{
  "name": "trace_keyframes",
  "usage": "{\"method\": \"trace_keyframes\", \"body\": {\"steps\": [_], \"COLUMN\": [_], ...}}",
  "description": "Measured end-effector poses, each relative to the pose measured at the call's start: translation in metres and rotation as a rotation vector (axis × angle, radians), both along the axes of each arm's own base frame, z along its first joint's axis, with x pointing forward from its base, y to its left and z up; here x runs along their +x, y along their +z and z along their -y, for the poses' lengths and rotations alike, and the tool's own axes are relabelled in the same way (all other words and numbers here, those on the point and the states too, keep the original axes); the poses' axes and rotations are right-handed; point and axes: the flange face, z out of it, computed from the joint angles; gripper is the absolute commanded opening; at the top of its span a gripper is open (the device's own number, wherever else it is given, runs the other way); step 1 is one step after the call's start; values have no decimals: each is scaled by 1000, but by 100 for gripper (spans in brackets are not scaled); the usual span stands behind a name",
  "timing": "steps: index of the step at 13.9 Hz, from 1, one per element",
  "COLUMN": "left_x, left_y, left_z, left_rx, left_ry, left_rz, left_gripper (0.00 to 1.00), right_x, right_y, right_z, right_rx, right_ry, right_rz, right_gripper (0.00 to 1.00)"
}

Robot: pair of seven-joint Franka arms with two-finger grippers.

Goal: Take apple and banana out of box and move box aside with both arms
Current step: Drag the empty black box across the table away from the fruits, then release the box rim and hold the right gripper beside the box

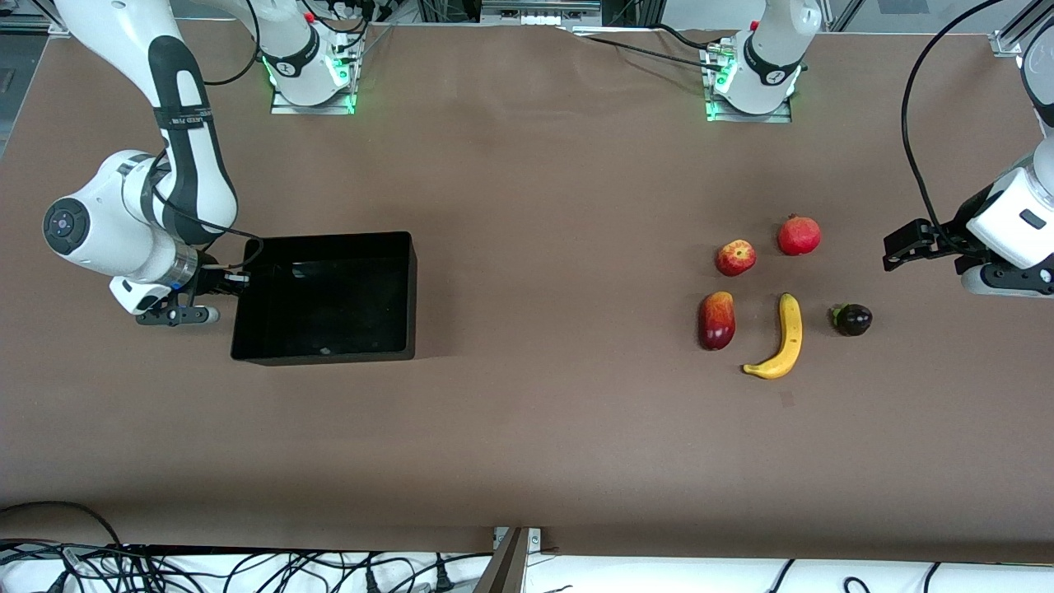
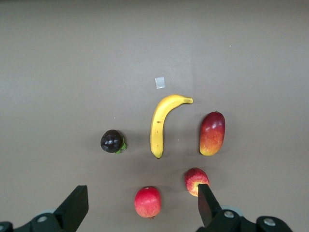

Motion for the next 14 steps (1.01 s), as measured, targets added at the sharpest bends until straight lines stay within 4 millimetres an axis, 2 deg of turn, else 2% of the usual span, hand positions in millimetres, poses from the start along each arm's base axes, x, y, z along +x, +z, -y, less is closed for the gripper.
{"method": "trace_keyframes", "body": {"steps": [2,3,6,8,11,14], "left_x": [-2,-2,-2,-2,-3,-3], "left_y": [-1,-2,-2,-1,1,2], "left_z": [0,0,1,2,3,4], "left_rx": [0,0,0,0,0,-1], "left_ry": [0,0,-2,-3,-5,-6], "left_rz": [-15,-18,-19,-19,-14,-14], "left_gripper": [100,100,100,100,100,100], "right_x": [7,14,42,50,41,16], "right_y": [8,18,75,116,178,237], "right_z": [-4,-10,-37,-48,-73,-101], "right_rx": [2,9,48,40,0,-30], "right_ry": [9,20,66,57,24,30], "right_rz": [19,33,36,3,-47,-44], "right_gripper": [100,100,100,100,100,100]}}
